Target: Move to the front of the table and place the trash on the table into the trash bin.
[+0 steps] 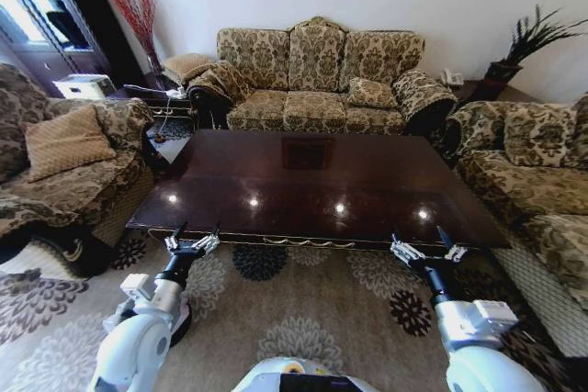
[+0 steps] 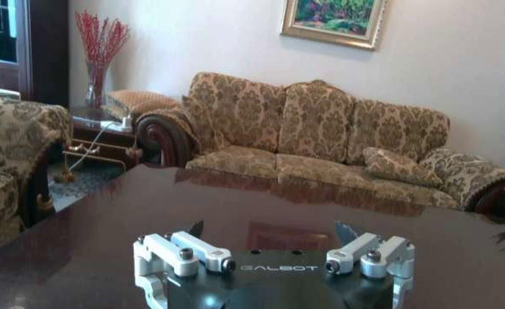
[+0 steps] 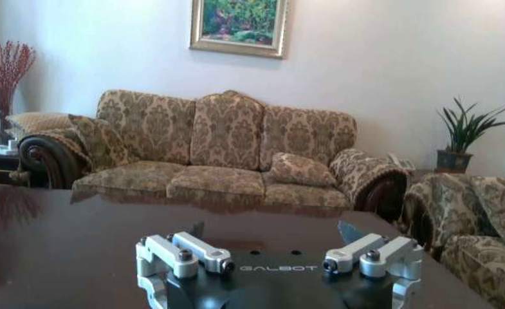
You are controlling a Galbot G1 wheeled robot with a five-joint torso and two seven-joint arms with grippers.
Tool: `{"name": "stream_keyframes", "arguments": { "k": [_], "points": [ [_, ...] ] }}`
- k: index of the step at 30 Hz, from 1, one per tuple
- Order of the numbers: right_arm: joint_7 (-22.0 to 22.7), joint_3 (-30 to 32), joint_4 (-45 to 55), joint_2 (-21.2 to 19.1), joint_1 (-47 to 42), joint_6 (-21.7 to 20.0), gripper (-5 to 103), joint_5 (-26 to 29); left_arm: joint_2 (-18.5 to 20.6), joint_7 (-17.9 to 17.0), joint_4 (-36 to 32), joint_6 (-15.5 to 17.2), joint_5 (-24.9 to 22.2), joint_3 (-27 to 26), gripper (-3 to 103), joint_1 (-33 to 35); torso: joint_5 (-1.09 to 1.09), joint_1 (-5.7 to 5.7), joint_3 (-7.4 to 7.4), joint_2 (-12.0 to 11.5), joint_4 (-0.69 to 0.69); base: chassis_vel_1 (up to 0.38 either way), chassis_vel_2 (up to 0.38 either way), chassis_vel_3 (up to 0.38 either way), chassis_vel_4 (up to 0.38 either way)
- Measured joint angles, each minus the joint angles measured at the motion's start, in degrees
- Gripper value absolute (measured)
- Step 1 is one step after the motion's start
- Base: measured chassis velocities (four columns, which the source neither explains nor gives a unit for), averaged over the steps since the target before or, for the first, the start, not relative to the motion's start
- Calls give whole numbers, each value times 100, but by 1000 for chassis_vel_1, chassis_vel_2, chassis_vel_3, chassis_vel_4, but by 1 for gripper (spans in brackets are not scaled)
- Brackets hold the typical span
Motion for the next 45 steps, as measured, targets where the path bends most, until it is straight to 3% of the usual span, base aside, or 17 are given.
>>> {"name": "stream_keyframes", "arguments": {
  "k": [45],
  "points": [
    [-2,0,-3,-2,1,0,100,5,0,0,0,-2,-1,-1,100,0,0,0,0,0,0,0,0,0,0]
  ]
}}
